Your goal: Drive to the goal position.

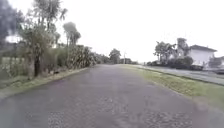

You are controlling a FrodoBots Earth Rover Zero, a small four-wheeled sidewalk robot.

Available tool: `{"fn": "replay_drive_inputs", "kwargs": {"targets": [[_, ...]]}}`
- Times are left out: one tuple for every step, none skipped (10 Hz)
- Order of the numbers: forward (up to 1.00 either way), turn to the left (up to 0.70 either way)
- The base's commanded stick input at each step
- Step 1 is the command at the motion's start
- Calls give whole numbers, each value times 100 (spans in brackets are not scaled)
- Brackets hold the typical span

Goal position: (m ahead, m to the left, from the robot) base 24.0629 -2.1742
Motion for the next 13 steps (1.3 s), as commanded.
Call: {"fn": "replay_drive_inputs", "kwargs": {"targets": [[100, 0], [100, 0], [100, 0], [100, 0], [100, 0], [100, 0], [100, 0], [100, 0], [100, 0], [100, 0], [100, 0], [100, 0], [100, 0]]}}
